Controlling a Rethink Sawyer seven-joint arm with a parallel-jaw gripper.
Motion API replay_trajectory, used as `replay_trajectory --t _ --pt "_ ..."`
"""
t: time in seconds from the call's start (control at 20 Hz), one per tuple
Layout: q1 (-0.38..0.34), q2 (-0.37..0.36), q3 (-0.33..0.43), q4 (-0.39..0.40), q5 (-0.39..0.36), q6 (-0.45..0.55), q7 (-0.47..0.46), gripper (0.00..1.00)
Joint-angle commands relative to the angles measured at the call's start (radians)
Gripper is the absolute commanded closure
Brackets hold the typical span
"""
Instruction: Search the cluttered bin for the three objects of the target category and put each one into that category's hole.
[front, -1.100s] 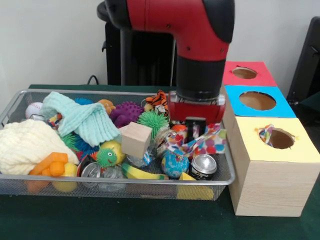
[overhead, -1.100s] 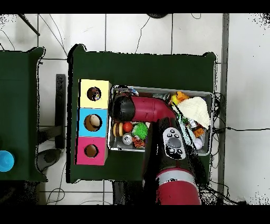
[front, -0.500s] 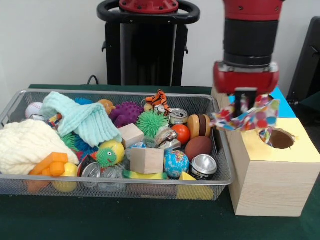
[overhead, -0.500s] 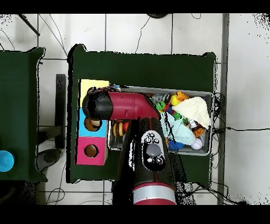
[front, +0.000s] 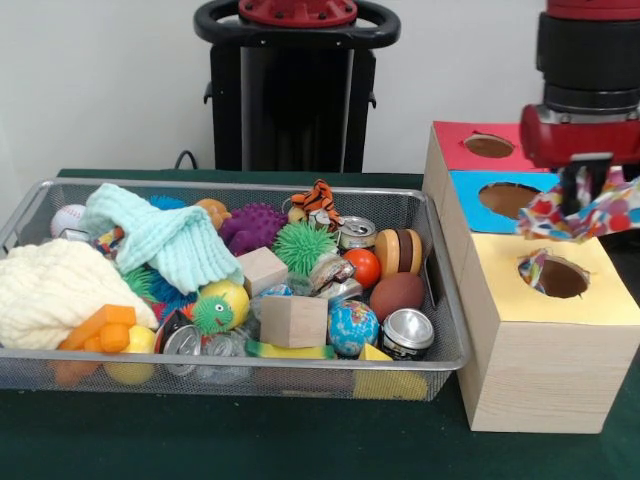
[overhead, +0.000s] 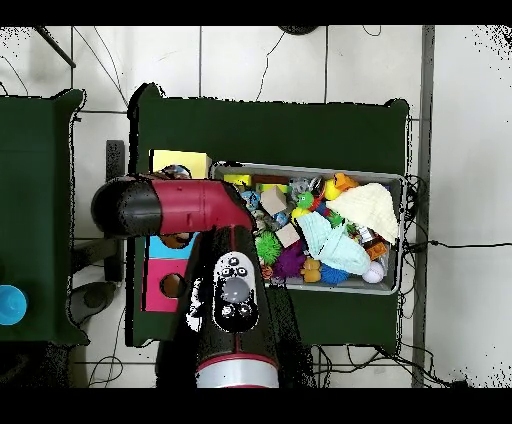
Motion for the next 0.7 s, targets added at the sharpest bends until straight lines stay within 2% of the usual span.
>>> replay_trajectory --t 0.05,0.4,0.55,0.7 --pt "0.015 0.082 -0.017 0.035 0.054 -0.034 0.266 1.00" --pt "0.027 0.155 -0.030 -0.009 0.074 -0.092 0.255 1.00" --pt "0.036 0.146 -0.048 -0.012 0.075 -0.085 0.254 1.00" --pt "0.056 0.135 -0.097 -0.039 0.062 -0.041 0.253 1.00"
